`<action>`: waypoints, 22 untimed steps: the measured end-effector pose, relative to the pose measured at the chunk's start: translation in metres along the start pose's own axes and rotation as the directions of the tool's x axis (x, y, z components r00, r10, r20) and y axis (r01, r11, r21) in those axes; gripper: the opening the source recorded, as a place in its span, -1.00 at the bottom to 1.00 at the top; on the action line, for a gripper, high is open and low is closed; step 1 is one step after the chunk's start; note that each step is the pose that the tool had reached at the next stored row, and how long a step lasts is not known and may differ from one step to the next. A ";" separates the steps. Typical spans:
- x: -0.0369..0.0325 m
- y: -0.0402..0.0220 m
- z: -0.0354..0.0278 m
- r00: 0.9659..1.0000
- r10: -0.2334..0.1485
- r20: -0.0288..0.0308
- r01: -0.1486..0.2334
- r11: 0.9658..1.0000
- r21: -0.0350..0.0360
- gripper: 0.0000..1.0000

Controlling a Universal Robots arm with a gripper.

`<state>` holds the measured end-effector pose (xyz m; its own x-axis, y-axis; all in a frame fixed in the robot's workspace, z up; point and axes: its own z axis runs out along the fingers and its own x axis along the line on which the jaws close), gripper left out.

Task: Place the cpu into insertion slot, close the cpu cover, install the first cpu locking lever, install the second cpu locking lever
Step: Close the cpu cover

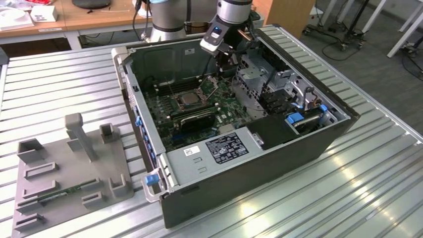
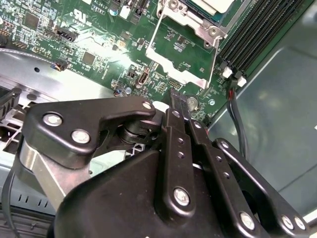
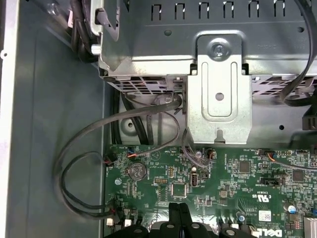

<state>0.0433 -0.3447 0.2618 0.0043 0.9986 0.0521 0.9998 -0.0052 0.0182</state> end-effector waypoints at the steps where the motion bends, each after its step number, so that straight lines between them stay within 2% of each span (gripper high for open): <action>1: -0.0001 0.0000 0.0012 1.000 0.000 0.000 0.000 1.000 0.000 -0.79; 9: -0.0005 -0.0002 0.0097 1.000 0.000 0.000 0.000 1.000 0.000 -0.79; 22: -0.0008 -0.0002 0.0140 1.000 0.000 0.000 0.000 1.000 0.000 -0.79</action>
<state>0.0433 -0.3447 0.2478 0.0043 0.9986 0.0519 0.9998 -0.0052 0.0182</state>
